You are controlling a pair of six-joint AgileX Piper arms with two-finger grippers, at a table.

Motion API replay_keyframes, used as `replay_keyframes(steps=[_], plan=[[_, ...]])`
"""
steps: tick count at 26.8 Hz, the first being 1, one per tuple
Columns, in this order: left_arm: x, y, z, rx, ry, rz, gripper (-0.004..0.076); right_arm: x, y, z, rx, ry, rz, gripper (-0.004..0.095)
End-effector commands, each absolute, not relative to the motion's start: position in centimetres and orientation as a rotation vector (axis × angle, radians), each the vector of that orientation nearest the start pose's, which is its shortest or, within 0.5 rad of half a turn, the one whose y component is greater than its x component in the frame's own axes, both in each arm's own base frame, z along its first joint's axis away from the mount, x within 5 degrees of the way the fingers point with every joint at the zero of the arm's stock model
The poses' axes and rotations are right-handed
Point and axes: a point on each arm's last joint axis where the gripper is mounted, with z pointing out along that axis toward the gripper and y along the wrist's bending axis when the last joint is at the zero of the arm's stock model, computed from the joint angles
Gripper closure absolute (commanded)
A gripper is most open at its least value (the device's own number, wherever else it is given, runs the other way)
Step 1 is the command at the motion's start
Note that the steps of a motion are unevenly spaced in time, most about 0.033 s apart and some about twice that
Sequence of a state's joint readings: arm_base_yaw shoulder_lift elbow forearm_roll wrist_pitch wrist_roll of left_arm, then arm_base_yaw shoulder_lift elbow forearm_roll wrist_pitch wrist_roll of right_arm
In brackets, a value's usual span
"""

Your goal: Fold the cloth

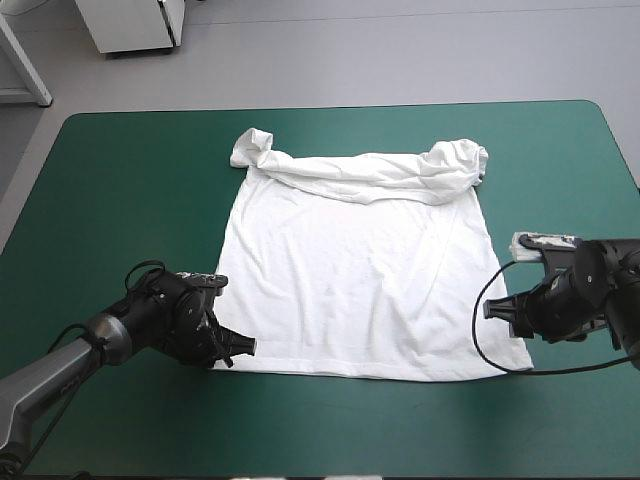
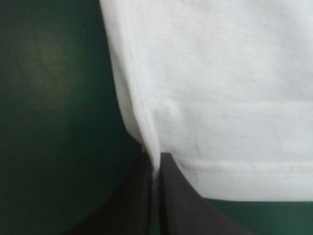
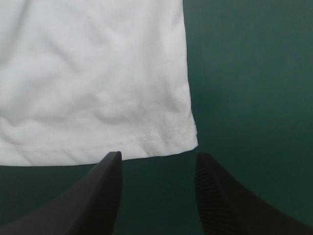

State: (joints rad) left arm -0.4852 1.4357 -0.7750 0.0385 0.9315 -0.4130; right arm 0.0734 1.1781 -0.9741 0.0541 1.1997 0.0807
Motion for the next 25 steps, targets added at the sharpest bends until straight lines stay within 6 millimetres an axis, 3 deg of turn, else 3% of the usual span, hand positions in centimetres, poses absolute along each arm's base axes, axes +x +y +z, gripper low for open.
replay_keyframes(steps=[1,5,12,21,23,25], plan=[[21.0,-10.5,18.2,0.187,3.031,0.017,0.0744,20.1,1.8,28.9,0.057,2.84,0.108,0.0461],[21.3,-10.7,18.6,0.194,3.015,0.007,0.0744,20.9,1.8,25.8,0.063,2.903,0.094,0.0461],[21.8,-10.9,19.2,0.22,2.994,-0.008,0.0744,22.3,1.6,23.2,0.056,2.988,0.047,0.0462],[22.3,-11.2,19.8,0.217,2.969,-0.024,0.0744,19.9,1.5,18.8,0.104,3.086,0.034,0.0474],[22.5,-11.3,20.0,0.246,2.956,-0.028,0.0744,19.4,1.4,18.3,0.132,3.103,0.032,0.0544],[22.6,-11.4,20.3,0.241,2.947,-0.034,0.0744,19.2,1.5,18.2,0.141,3.109,0.036,0.0731]])
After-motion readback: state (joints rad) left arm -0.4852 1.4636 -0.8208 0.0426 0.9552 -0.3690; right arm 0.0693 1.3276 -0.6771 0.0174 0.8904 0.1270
